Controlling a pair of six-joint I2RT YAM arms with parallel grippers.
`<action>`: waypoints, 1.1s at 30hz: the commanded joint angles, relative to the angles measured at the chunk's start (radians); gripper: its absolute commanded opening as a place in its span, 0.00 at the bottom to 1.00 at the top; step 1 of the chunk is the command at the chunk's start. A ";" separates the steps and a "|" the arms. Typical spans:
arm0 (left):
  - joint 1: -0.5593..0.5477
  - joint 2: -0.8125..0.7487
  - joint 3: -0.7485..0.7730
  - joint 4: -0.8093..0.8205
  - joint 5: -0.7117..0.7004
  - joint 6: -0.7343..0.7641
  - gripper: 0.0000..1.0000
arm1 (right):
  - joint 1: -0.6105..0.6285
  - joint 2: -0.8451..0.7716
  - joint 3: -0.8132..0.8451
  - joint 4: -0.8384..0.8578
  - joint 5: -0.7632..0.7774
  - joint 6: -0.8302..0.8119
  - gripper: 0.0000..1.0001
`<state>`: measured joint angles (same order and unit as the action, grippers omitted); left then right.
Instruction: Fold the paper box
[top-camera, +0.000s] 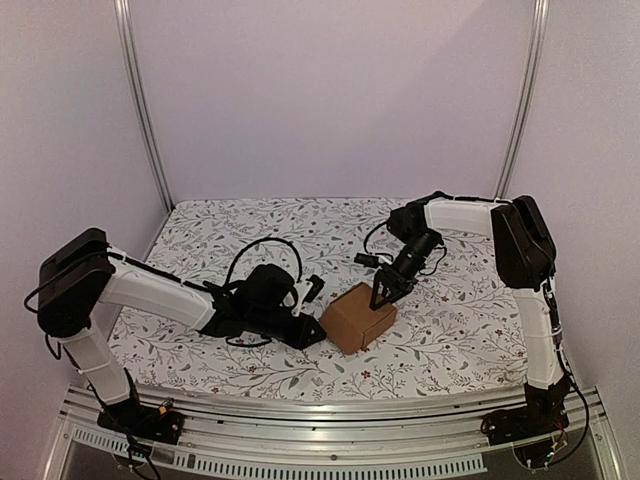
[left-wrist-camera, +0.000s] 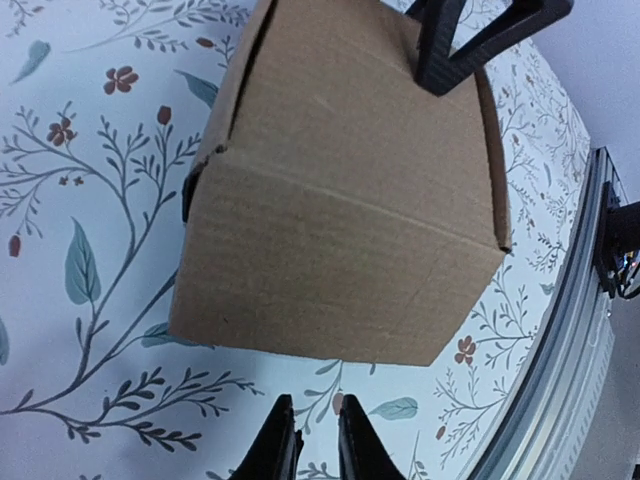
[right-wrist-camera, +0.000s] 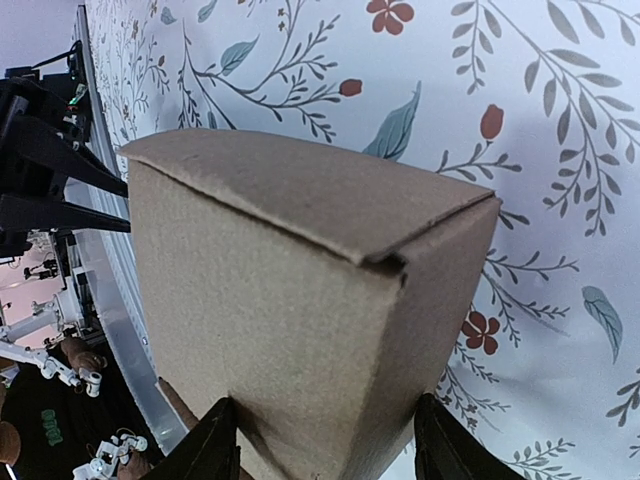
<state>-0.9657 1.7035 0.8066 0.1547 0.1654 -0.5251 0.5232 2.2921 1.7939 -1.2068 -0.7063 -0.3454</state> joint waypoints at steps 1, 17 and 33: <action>-0.025 0.066 0.004 0.079 -0.004 -0.031 0.17 | 0.006 0.051 -0.014 0.026 0.067 -0.009 0.58; -0.031 0.386 0.226 0.277 0.024 -0.068 0.19 | 0.006 0.050 -0.055 0.020 -0.004 -0.018 0.57; -0.126 0.101 0.121 -0.068 0.003 0.146 0.29 | -0.051 -0.018 -0.033 -0.004 -0.040 -0.012 0.59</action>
<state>-1.0325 1.8404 0.9146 0.2310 0.1905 -0.5110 0.4816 2.2921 1.7737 -1.2175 -0.7643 -0.3569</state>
